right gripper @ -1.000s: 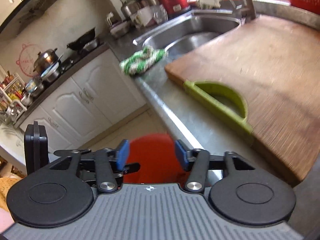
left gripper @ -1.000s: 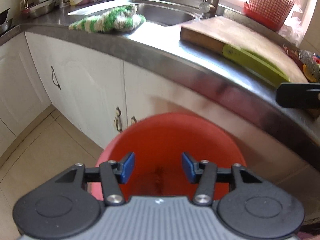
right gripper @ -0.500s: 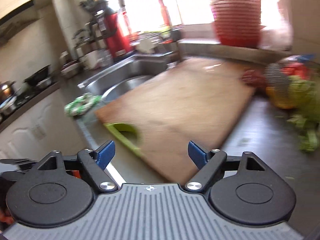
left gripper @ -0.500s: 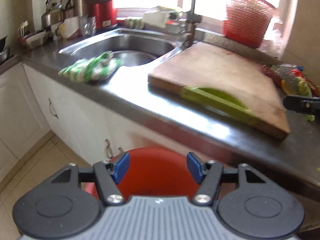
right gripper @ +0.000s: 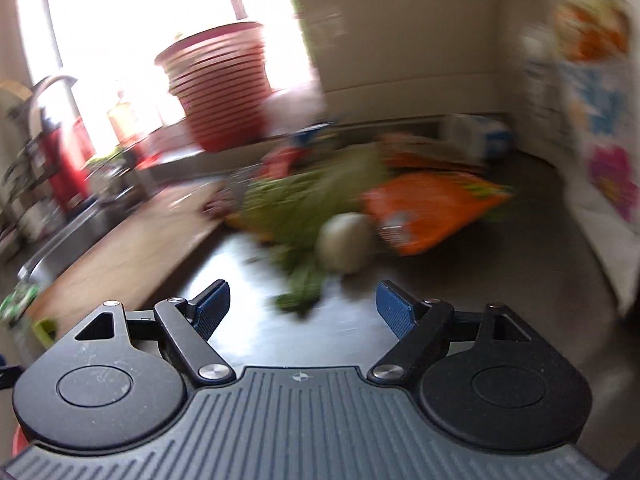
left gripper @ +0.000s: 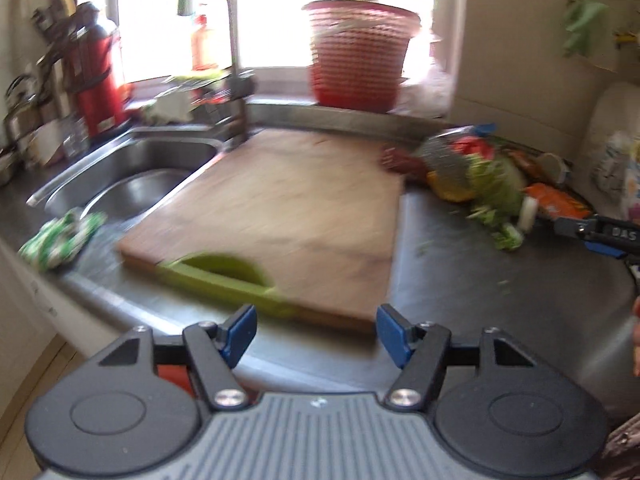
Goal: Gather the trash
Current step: 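Move both open tools back to the trash heap on the counter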
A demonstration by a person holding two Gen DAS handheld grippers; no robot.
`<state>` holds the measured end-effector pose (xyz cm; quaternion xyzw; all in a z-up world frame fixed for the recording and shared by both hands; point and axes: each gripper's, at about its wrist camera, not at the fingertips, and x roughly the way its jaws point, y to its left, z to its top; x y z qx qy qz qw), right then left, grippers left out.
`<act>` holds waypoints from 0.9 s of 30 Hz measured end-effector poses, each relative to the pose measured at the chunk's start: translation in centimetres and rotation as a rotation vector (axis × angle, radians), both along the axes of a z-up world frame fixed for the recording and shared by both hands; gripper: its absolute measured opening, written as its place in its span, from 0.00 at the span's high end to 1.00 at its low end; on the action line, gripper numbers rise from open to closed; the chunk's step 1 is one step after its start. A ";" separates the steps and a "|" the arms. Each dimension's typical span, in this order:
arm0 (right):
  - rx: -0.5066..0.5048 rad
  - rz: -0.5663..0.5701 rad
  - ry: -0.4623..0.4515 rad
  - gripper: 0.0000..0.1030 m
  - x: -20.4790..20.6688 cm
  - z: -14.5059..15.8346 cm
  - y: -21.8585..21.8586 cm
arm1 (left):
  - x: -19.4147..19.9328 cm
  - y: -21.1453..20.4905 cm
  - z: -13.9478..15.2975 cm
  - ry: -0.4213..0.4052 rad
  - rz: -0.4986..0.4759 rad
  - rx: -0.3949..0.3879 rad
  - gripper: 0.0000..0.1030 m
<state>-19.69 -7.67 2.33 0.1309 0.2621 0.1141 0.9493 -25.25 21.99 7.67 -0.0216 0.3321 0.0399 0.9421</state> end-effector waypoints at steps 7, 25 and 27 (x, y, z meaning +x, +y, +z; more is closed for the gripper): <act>0.066 -0.147 -0.021 0.03 1.7 -1.6 -6.7 | 2.6 -5.5 1.1 -0.038 -0.102 0.011 0.36; -0.019 -0.117 -0.129 0.13 13.3 0.4 -6.9 | 12.4 -13.6 3.5 -0.162 -0.222 0.075 0.35; -0.034 -0.102 -0.132 0.13 14.4 0.2 -6.4 | 13.9 -14.0 3.9 -0.174 -0.221 0.076 0.35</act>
